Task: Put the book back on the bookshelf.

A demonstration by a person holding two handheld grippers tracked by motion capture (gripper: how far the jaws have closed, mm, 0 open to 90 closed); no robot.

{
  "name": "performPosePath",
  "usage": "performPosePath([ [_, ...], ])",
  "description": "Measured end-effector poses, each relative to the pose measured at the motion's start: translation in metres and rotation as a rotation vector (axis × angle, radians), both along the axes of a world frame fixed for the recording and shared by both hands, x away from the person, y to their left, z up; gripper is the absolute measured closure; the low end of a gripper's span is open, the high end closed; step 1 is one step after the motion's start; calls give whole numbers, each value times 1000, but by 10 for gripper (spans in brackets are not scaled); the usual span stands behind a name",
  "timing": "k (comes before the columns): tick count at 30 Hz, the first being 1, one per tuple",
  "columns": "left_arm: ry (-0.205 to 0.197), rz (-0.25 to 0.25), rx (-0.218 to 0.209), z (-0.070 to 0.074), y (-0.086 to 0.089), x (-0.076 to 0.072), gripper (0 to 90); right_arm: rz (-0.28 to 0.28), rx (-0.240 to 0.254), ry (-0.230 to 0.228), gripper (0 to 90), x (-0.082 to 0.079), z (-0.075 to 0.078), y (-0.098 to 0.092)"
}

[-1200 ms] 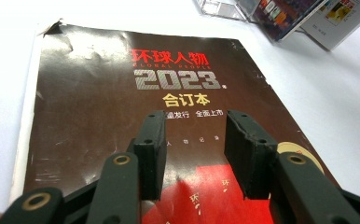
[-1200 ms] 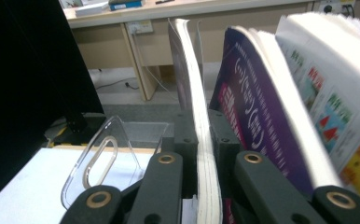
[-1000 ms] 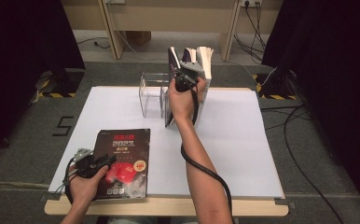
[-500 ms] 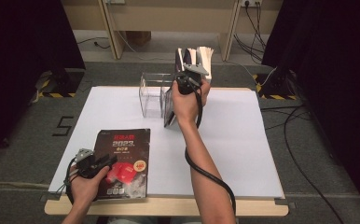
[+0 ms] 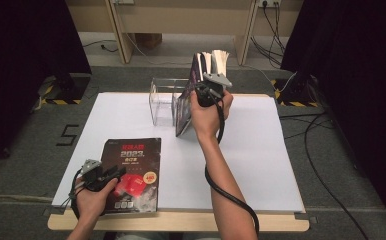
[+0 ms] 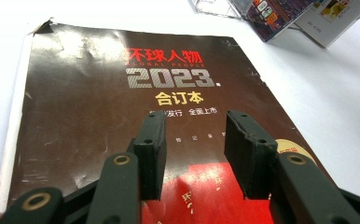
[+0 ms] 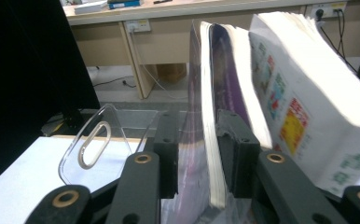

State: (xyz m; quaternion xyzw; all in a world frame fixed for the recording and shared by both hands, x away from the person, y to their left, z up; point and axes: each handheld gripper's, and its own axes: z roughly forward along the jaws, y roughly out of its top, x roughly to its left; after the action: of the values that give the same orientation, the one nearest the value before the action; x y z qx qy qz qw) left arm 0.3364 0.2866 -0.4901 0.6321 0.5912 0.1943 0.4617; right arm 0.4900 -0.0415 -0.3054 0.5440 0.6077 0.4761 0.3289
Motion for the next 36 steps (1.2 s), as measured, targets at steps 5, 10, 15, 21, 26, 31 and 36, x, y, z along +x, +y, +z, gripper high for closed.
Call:
performPosePath([
  [5, -1, -2, 5, 0, 0, 0, 583, -6, -6, -14, 746, -7, 2, -6],
  [10, -1, -2, 5, 0, 0, 0, 584, -8, 3, -14, 749, -12, 0, -11],
  [15, -2, -3, 4, 0, -1, 0, 584, -13, 28, -18, 712, -20, -5, -16],
  [21, -1, -3, 6, 0, -1, 0, 583, -7, 63, -10, 669, -24, -11, -20],
  [26, -3, -3, 7, 1, -1, -1, 583, -1, 72, 7, 651, -22, -15, -22],
  [31, -3, -4, 7, 1, -1, -1, 583, 8, 76, 29, 646, -18, -20, -23],
  [36, -2, -5, 8, 0, 0, 0, 582, 34, 79, 42, 779, -21, -25, -20],
])
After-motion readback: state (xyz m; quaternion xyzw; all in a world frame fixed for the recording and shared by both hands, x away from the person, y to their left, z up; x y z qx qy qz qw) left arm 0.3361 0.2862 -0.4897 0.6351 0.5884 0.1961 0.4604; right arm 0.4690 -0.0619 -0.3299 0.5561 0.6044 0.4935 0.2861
